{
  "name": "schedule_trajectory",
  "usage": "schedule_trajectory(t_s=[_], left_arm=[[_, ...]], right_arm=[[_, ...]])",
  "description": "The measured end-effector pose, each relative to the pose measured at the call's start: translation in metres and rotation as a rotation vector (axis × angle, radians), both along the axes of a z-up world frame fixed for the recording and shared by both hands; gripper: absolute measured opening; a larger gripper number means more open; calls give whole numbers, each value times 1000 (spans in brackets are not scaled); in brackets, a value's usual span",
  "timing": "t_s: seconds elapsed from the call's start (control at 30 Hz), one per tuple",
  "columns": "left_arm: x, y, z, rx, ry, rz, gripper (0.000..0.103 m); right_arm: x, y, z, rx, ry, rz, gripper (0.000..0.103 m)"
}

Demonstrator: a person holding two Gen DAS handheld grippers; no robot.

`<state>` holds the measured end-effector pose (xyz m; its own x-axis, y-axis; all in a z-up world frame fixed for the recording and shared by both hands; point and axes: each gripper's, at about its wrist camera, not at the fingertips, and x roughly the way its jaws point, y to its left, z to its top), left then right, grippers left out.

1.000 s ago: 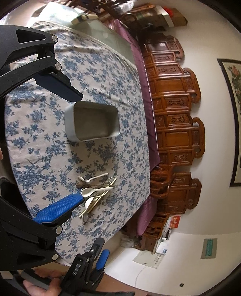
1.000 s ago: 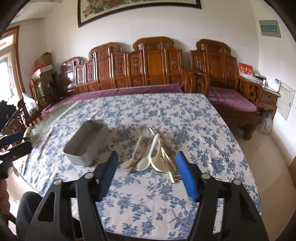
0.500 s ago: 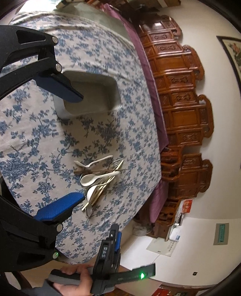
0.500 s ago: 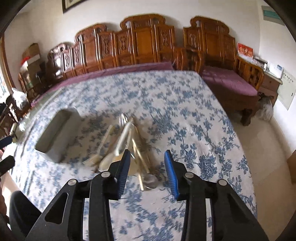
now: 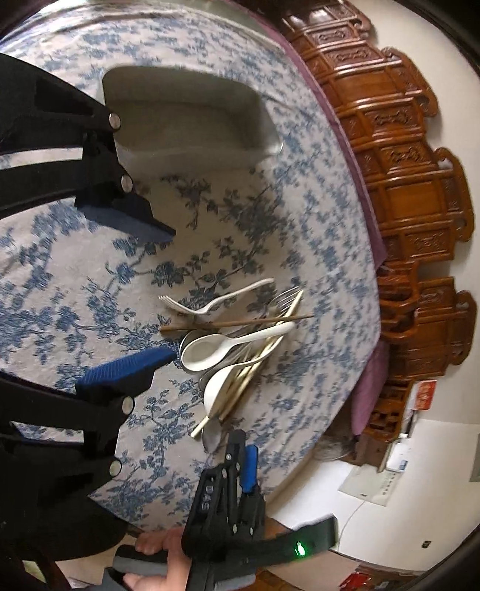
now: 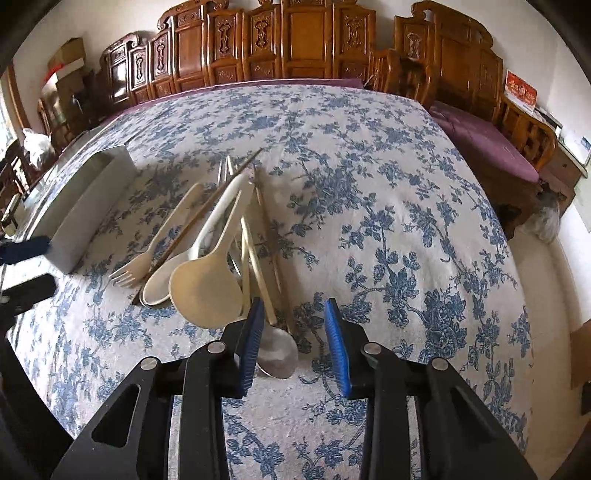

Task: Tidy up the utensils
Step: 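Reach into the utensil pile and close the left tool on a white plastic fork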

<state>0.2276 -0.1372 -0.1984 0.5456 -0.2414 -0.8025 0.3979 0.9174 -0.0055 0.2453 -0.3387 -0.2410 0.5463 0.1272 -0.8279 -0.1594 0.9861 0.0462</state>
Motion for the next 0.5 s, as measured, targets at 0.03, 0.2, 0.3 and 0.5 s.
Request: schedule_trajectory(t_s=[0.03,0.2,0.3,0.5], left_arm=[[4,-2,-4,2,4,-2,50],[22,-14,-23,12,25,-11,41],[29,-21,-29,6,37,-30,37],[41,-30,-39,62,19,-31,24]], right_arm=[[0,-2,0,5,2,-5,36],[-1,-7,-1,7,12,-16,36],[0,-8,-1,9,12,-16,36],[6,-7,-5,31,23,4,27]])
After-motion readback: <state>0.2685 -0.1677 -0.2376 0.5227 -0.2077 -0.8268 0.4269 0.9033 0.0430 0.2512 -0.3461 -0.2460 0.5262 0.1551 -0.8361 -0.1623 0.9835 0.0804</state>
